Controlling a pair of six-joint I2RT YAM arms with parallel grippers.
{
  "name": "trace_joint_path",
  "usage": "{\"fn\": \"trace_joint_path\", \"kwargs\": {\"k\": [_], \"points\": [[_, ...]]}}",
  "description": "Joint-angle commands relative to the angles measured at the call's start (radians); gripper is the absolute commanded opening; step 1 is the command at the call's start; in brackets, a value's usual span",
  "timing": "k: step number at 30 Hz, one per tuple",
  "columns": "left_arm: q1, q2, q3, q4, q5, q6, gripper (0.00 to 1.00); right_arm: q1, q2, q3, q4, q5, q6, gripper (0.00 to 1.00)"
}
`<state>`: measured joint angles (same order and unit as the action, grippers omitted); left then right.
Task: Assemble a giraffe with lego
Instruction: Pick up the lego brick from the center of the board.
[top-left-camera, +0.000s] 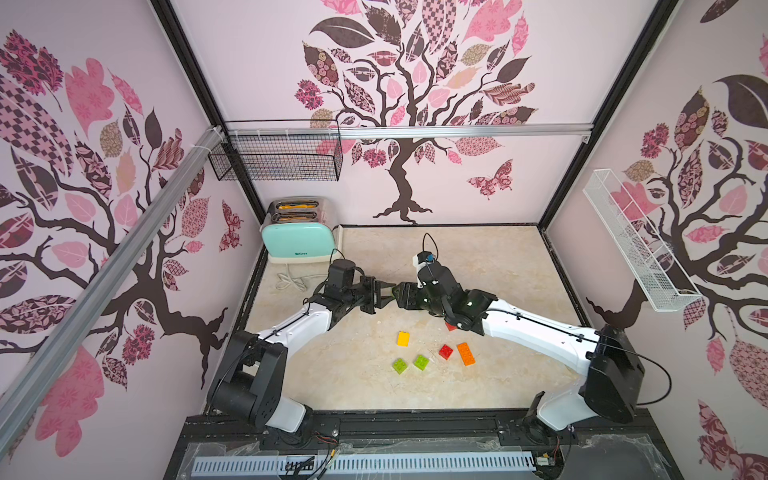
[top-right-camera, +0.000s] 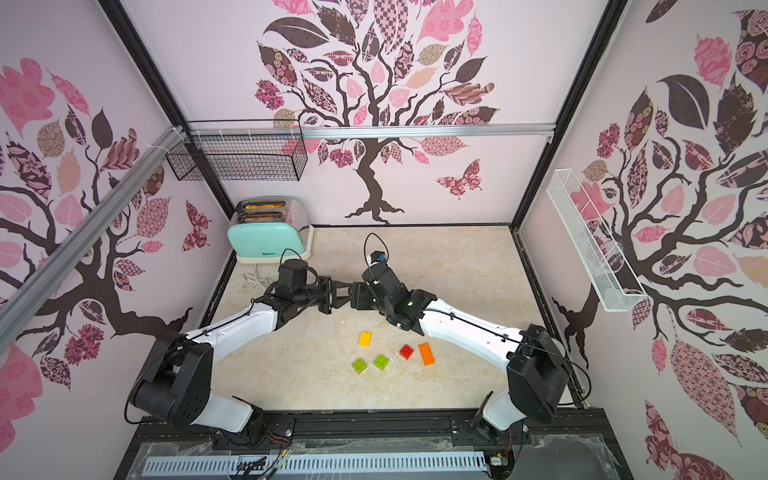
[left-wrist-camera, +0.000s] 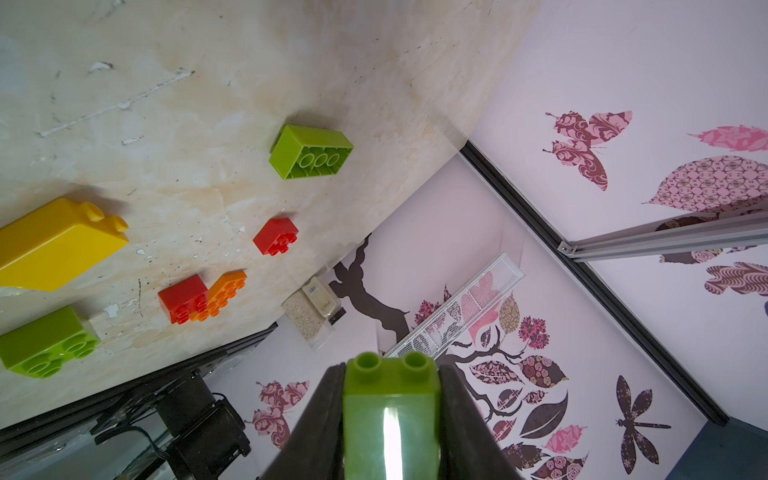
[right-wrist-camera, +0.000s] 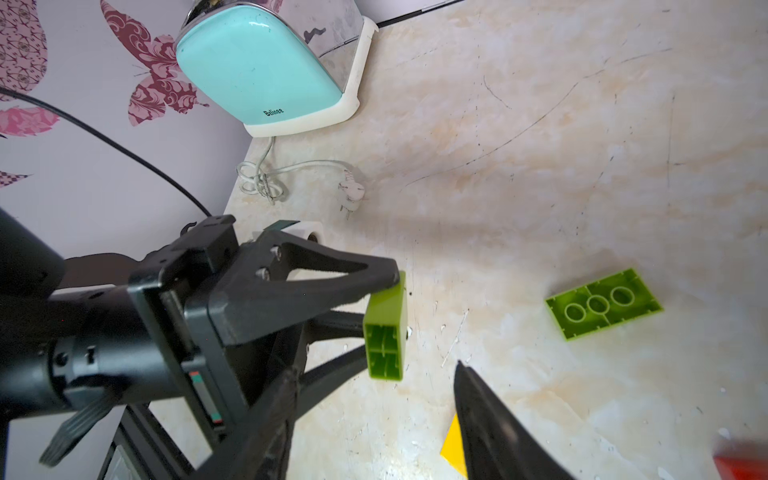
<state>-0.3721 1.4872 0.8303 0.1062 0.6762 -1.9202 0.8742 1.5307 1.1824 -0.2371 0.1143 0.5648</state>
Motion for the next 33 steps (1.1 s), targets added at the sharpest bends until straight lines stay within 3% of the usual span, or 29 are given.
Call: {"fn": "trace_joint_path", "kwargs": {"k": [1,3,15,19,22,26,30,33], "points": [[-0.004,0.013,0.025,0.028,0.016,-0.026,0.0,0.005,0.061,0.062,-0.007,0.038,-0.04,0.6],[-0.004,0.014,0.031,0.036,0.019,-0.027,0.0,0.005,0.091,0.102,-0.048,0.059,-0.053,0.54],[-0.002,0.019,0.03,0.038,0.016,-0.028,0.0,0.005,0.171,0.123,-0.039,0.081,-0.068,0.41],[-0.004,0.022,0.026,0.04,0.015,-0.027,0.0,0.005,0.181,0.139,-0.052,0.081,-0.071,0.25],[-0.001,0.027,0.028,0.043,0.011,-0.02,0.02,0.004,0.179,0.151,-0.089,0.088,-0.078,0.02],[0.008,0.011,0.02,0.025,-0.023,0.057,0.57,-0.003,0.138,0.157,-0.161,0.081,-0.077,0.0],[0.042,-0.004,0.018,-0.018,-0.084,0.204,0.82,-0.026,0.084,0.193,-0.289,0.038,-0.096,0.0],[0.071,-0.029,0.007,-0.062,-0.126,0.319,0.9,-0.045,0.04,0.223,-0.388,0.012,-0.131,0.0]]}}
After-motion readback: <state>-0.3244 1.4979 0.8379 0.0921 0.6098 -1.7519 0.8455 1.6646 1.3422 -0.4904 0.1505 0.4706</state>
